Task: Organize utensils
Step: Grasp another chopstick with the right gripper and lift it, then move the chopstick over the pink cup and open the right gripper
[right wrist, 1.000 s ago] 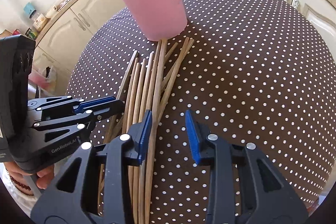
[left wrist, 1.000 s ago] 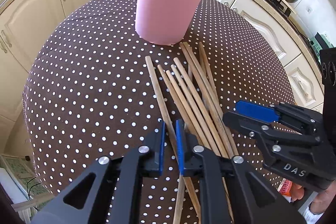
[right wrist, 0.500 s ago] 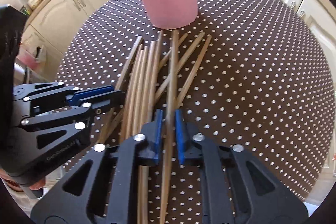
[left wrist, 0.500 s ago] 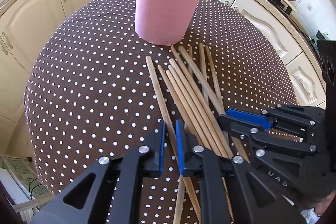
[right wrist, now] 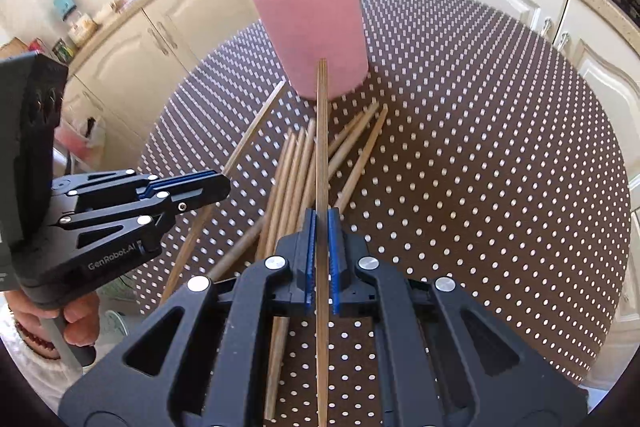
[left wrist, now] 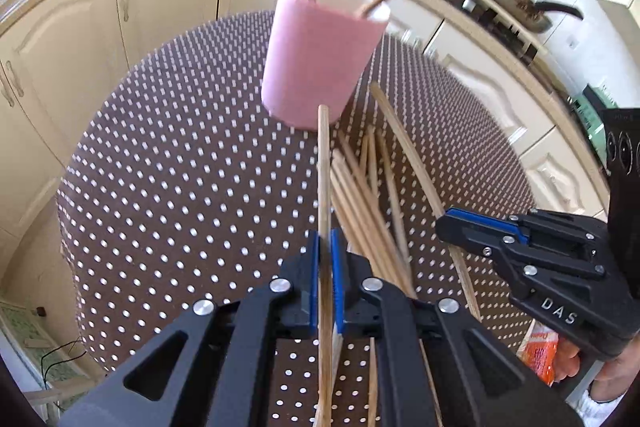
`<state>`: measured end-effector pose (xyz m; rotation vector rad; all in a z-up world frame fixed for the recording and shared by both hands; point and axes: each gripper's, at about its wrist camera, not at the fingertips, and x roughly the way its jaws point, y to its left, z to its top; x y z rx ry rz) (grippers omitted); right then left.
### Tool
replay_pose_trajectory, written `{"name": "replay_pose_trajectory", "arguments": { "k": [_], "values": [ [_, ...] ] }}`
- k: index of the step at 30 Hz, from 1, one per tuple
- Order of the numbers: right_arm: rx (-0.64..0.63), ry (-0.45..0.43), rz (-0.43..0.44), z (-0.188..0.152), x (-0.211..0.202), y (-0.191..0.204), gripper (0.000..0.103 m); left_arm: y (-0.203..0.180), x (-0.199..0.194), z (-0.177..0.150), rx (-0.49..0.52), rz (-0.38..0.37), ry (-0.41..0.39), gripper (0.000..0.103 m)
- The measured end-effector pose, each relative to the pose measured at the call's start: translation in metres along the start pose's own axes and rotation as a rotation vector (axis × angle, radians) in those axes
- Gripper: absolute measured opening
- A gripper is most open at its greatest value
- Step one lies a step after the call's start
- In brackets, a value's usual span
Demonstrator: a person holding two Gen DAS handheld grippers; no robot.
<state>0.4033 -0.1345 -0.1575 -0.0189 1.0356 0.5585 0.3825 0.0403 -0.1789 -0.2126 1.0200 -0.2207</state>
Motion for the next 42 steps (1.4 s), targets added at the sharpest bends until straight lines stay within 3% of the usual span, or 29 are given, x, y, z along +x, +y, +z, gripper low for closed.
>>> {"name": "replay_pose_trajectory", "arguments": {
  "k": [4, 12, 16, 25, 33, 42],
  "values": [
    [0.018, -0.116, 0.025, 0.000, -0.033, -0.006, 0.007, 0.000, -0.026, 0.009, 0.001, -0.037, -0.103, 0.006],
    [0.053, -0.351, 0.069, 0.022, -0.079, -0.009, 0.007, 0.003, -0.082, 0.039, -0.004, -0.107, -0.386, 0.006],
    [0.052, -0.464, 0.056, 0.046, -0.089, -0.009, 0.007, 0.003, -0.103, 0.066, -0.004, -0.131, -0.538, 0.006],
    [0.000, -0.679, 0.102, 0.113, -0.089, -0.014, 0.007, -0.010, -0.127, 0.128, 0.010, -0.099, -0.849, 0.006],
    [-0.024, -0.787, 0.153, 0.154, -0.067, -0.016, 0.007, -0.010, -0.095, 0.166, 0.012, -0.076, -0.918, 0.006],
    [-0.015, -0.826, 0.161, 0.161, -0.037, -0.019, 0.007, 0.002, -0.057, 0.177, 0.003, -0.043, -0.931, 0.006]
  ]
}}
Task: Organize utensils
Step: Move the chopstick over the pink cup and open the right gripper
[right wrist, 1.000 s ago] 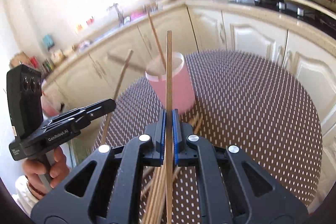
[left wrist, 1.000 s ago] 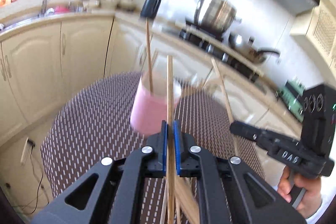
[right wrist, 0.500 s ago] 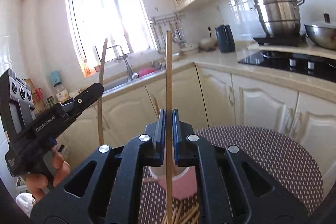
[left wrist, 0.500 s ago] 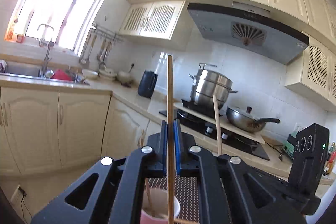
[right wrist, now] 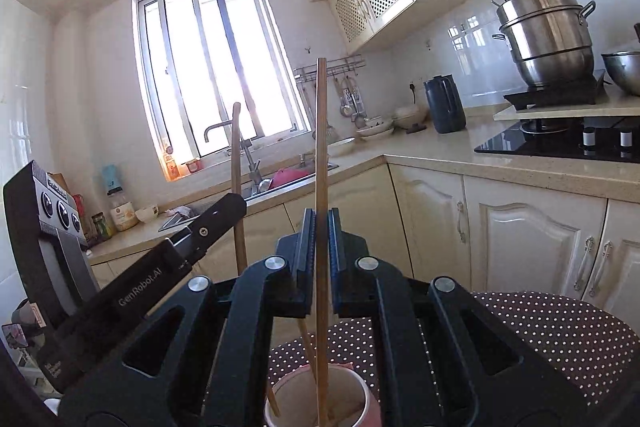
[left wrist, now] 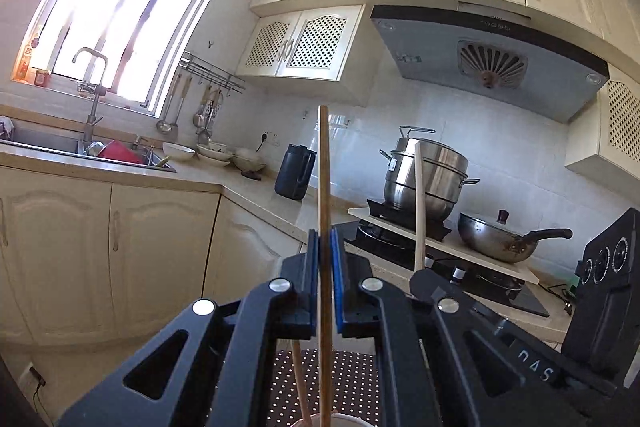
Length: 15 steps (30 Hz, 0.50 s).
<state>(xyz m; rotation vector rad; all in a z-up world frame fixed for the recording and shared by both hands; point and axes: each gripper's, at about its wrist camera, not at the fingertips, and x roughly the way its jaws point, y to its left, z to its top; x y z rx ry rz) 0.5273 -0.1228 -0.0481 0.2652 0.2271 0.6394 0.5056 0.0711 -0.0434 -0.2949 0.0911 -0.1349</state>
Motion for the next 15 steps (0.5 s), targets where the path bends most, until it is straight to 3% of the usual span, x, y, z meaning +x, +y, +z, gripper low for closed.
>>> {"name": "replay_pose_trajectory", "arguments": {
  "k": [15],
  "values": [
    [-0.020, 0.084, -0.009, -0.035, -0.020, -0.004, 0.007, 0.015, -0.021, -0.041, 0.027, -0.004, 0.106, 0.006]
  ]
}}
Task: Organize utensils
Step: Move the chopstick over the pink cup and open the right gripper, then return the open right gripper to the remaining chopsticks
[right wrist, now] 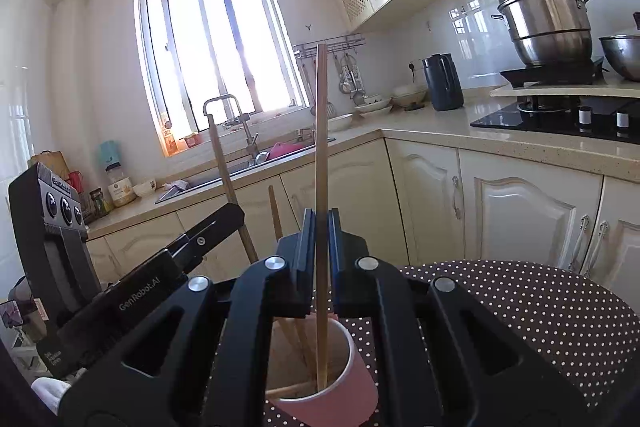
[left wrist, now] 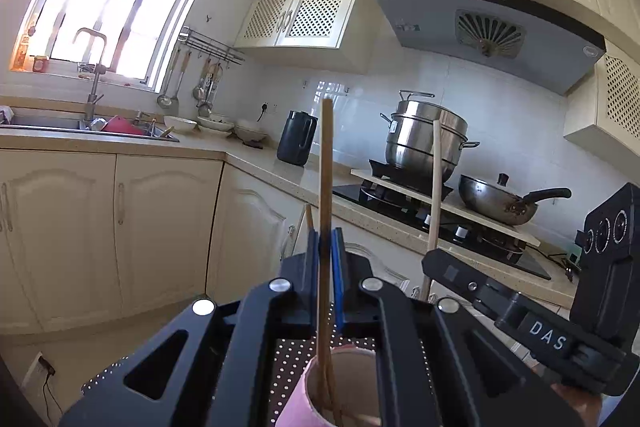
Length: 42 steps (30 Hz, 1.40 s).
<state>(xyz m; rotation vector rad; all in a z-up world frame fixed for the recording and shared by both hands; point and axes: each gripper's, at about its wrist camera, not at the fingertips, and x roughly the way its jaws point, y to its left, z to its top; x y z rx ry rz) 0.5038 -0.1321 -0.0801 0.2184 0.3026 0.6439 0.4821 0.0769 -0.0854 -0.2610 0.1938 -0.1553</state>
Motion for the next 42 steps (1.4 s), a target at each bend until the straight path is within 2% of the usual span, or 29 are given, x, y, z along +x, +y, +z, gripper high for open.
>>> {"name": "replay_pose_trajectory", "arguments": {
  "k": [11, 12, 14, 18, 20, 24, 35, 42],
  "values": [
    [0.016, 0.105, -0.048, -0.029, -0.010, -0.001, 0.007, -0.005, -0.020, -0.009, 0.011, -0.006, 0.076, 0.007],
    [0.029, 0.113, -0.058, -0.030, -0.011, -0.003, 0.007, -0.005, -0.021, -0.008, 0.007, -0.009, 0.084, 0.010],
    [0.049, 0.122, -0.063, -0.031, -0.013, -0.004, 0.007, -0.006, -0.024, -0.007, -0.002, -0.012, 0.097, 0.026],
    [0.050, 0.133, -0.087, -0.031, -0.019, 0.001, 0.008, -0.008, -0.030, -0.007, -0.003, -0.013, 0.118, 0.028],
    [0.054, 0.133, -0.106, -0.029, -0.023, 0.003, 0.012, -0.007, -0.034, -0.007, -0.012, -0.016, 0.130, 0.031],
    [0.065, 0.109, -0.128, -0.026, -0.035, 0.005, 0.047, -0.008, -0.042, -0.005, -0.017, -0.019, 0.147, 0.039],
    [0.045, 0.091, -0.154, -0.015, -0.076, 0.025, 0.047, -0.023, -0.079, 0.006, 0.002, -0.023, 0.157, 0.055],
    [0.050, 0.128, -0.165, -0.020, -0.105, 0.033, 0.047, -0.024, -0.106, 0.004, -0.012, -0.008, 0.194, 0.057]
  ]
}}
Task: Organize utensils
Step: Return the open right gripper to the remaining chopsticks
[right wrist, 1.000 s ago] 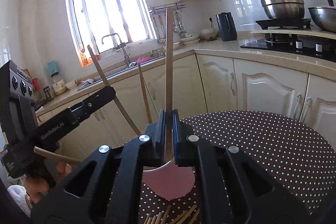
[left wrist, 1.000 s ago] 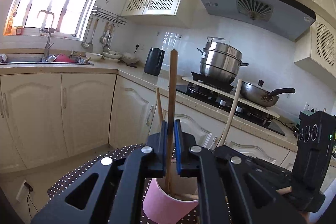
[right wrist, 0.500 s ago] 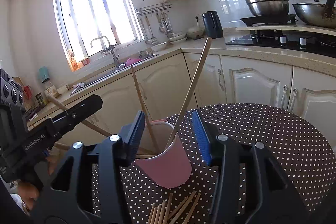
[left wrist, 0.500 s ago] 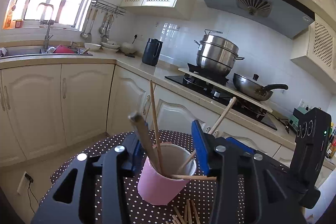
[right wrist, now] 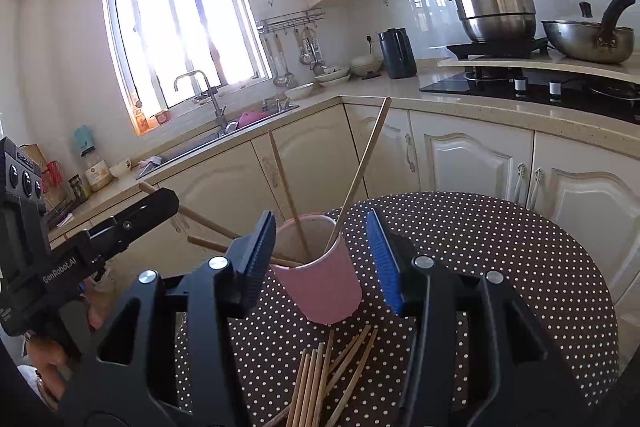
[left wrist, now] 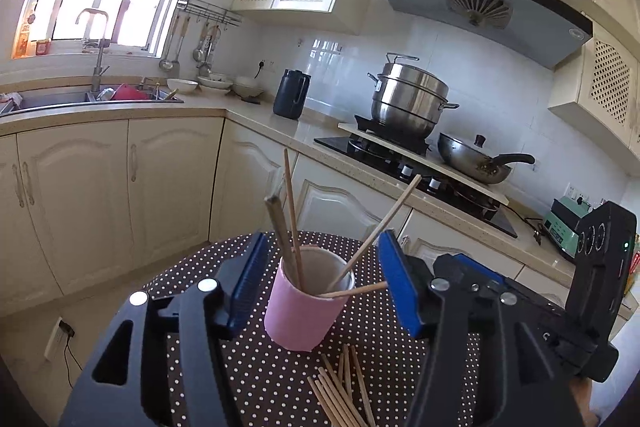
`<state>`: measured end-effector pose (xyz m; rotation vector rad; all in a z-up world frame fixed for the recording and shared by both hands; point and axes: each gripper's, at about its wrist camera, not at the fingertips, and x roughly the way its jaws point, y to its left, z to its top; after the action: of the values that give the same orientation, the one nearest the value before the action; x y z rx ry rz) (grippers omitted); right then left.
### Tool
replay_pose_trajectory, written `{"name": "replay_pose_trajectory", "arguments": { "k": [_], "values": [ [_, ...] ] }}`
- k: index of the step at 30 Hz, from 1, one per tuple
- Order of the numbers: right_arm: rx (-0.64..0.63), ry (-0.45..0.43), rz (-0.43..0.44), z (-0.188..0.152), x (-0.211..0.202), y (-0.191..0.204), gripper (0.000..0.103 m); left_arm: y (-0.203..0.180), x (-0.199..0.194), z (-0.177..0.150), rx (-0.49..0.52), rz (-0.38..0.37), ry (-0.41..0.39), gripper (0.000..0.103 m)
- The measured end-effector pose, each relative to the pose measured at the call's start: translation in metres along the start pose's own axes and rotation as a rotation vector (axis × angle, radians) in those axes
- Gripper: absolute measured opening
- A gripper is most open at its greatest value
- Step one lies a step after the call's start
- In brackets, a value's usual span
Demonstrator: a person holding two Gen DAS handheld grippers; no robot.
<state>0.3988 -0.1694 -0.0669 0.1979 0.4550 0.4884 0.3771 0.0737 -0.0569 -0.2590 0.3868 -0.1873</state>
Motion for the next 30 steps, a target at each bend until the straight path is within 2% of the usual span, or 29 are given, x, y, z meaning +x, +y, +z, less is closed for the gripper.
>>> {"name": "replay_pose_trajectory", "arguments": {
  "k": [6, 13, 18, 20, 22, 25, 30],
  "values": [
    [-0.004, 0.094, -0.010, -0.024, -0.009, 0.002, 0.047, 0.004, -0.013, -0.019, -0.026, 0.040, 0.077, 0.057],
    [-0.015, 0.338, -0.014, -0.065, 0.007, 0.001, 0.047, 0.014, -0.002, -0.054, -0.068, 0.094, 0.274, 0.057],
    [0.005, 0.502, -0.043, -0.093, 0.026, -0.006, 0.047, 0.018, 0.012, -0.079, -0.087, 0.094, 0.401, 0.057],
    [0.008, 0.540, -0.041, -0.102, 0.032, -0.007, 0.046, 0.017, 0.018, -0.088, -0.085, 0.085, 0.447, 0.057],
    [0.002, 0.583, -0.028, -0.110, 0.039, -0.006, 0.033, 0.015, 0.025, -0.096, -0.082, 0.082, 0.488, 0.057],
    [0.010, 0.621, -0.008, -0.118, 0.047, -0.005, 0.032, 0.011, 0.037, -0.109, -0.057, 0.084, 0.558, 0.057],
    [0.024, 0.646, 0.016, -0.126, 0.057, -0.005, 0.026, 0.010, 0.049, -0.124, -0.065, 0.062, 0.620, 0.057]
  ]
}}
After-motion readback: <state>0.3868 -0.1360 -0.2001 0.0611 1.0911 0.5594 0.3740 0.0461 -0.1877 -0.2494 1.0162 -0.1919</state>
